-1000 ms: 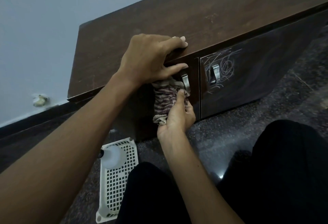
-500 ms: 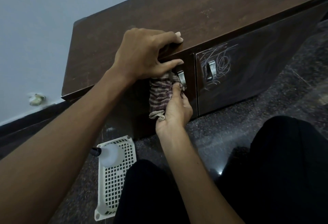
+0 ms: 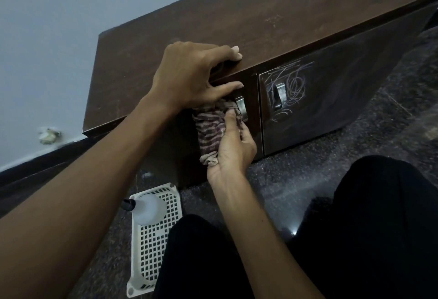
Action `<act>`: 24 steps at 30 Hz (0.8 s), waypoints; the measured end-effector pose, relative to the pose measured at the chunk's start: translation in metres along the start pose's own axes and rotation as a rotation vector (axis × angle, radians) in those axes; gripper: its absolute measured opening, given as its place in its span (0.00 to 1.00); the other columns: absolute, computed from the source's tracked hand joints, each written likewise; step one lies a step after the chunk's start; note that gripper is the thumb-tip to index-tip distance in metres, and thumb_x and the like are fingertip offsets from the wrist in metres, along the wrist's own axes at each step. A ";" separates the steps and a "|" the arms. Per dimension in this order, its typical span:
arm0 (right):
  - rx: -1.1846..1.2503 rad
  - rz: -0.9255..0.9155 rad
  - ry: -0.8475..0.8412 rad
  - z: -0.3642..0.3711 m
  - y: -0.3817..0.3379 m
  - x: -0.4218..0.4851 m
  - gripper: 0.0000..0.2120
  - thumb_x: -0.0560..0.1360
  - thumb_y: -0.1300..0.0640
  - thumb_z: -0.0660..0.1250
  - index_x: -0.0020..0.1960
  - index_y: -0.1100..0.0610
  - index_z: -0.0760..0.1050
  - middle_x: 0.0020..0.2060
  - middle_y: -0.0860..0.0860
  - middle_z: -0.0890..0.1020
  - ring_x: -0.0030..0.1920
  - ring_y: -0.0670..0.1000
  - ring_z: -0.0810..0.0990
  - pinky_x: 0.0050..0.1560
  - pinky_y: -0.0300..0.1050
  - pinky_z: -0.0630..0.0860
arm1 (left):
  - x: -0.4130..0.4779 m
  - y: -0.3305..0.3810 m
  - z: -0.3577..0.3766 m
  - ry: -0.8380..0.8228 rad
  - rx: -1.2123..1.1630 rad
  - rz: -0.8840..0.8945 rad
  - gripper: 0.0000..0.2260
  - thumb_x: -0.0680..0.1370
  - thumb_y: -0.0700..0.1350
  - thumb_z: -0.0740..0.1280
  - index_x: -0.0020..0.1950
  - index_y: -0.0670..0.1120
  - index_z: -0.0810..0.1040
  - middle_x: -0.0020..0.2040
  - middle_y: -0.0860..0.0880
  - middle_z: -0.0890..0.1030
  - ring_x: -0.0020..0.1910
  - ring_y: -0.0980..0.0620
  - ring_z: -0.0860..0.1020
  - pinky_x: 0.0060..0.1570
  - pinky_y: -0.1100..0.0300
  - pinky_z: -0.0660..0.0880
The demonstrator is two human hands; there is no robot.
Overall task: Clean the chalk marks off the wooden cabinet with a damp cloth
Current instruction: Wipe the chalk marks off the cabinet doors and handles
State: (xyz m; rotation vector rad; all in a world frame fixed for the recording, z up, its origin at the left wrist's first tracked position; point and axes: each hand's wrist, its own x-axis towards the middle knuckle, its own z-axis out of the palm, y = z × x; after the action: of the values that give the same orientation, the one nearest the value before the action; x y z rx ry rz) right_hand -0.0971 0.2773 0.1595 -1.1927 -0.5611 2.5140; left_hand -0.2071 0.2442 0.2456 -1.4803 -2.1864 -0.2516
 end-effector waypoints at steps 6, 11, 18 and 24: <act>-0.086 -0.041 0.017 -0.014 0.011 0.017 0.12 0.75 0.52 0.74 0.54 0.58 0.82 0.46 0.55 0.86 0.46 0.52 0.87 0.46 0.48 0.84 | 0.000 0.000 -0.001 0.002 -0.004 0.005 0.20 0.76 0.64 0.68 0.59 0.51 0.82 0.54 0.53 0.86 0.52 0.51 0.85 0.43 0.50 0.81; -0.088 0.146 0.154 -0.037 0.027 0.039 0.12 0.79 0.54 0.70 0.54 0.62 0.82 0.46 0.57 0.85 0.40 0.53 0.84 0.34 0.42 0.82 | 0.000 -0.001 -0.002 -0.022 0.003 0.000 0.21 0.77 0.64 0.68 0.61 0.50 0.82 0.54 0.52 0.86 0.52 0.50 0.85 0.43 0.50 0.81; -0.137 -0.029 0.091 -0.032 0.019 0.032 0.03 0.78 0.54 0.71 0.50 0.52 0.81 0.48 0.53 0.85 0.46 0.50 0.85 0.41 0.42 0.83 | 0.000 -0.002 0.000 -0.027 0.013 0.000 0.21 0.77 0.64 0.67 0.61 0.51 0.82 0.54 0.52 0.86 0.52 0.50 0.85 0.43 0.49 0.81; -0.194 -0.227 -0.101 -0.013 0.016 0.015 0.11 0.75 0.49 0.73 0.55 0.52 0.81 0.50 0.52 0.86 0.50 0.51 0.86 0.51 0.49 0.83 | 0.000 -0.001 0.000 -0.023 -0.003 -0.006 0.21 0.77 0.64 0.67 0.60 0.50 0.82 0.53 0.51 0.86 0.52 0.51 0.85 0.44 0.49 0.80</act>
State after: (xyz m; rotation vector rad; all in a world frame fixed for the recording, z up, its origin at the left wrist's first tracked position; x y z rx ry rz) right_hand -0.0977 0.2725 0.1345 -1.0036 -0.9289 2.3779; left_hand -0.2076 0.2437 0.2460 -1.4852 -2.2104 -0.2408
